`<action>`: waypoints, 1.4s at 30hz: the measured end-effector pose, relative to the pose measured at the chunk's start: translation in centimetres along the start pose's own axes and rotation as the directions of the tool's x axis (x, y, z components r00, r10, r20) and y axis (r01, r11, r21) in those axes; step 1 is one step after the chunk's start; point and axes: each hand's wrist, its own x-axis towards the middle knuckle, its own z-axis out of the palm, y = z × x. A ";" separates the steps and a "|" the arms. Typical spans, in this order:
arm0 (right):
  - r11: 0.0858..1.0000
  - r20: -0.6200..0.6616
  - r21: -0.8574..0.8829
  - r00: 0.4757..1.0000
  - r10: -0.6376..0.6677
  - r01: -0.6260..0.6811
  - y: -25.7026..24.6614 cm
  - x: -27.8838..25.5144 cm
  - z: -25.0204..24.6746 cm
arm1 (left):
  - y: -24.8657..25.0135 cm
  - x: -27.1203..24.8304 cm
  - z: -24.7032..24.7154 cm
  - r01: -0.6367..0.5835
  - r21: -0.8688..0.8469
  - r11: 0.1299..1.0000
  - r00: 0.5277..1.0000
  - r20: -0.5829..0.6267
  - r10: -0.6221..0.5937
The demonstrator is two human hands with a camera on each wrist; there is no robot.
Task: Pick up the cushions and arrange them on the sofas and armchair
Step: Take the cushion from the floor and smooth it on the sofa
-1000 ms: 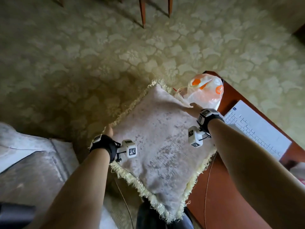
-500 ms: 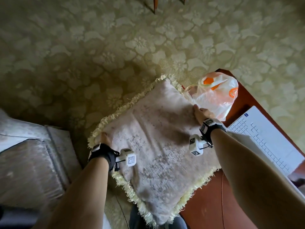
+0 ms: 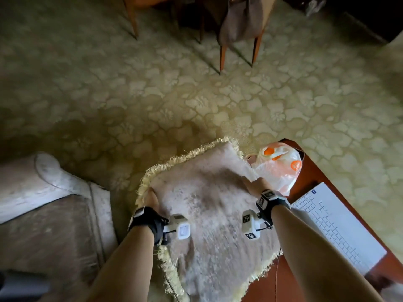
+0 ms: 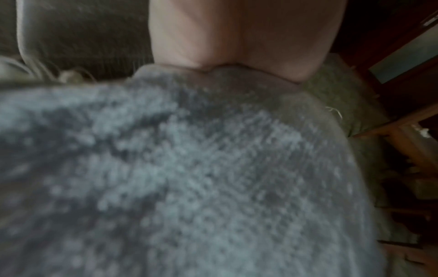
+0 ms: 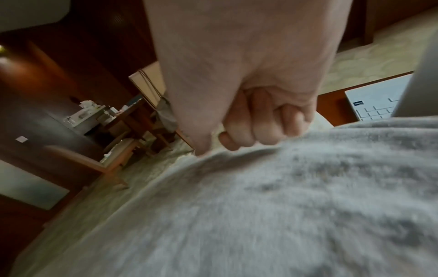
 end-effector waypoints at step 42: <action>0.224 0.585 -0.002 0.183 -0.790 0.974 -49.5 -58.6 51.0 | -11.1 -27.4 -77.4 -0.594 -0.709 0.379 0.692 -0.691 -0.207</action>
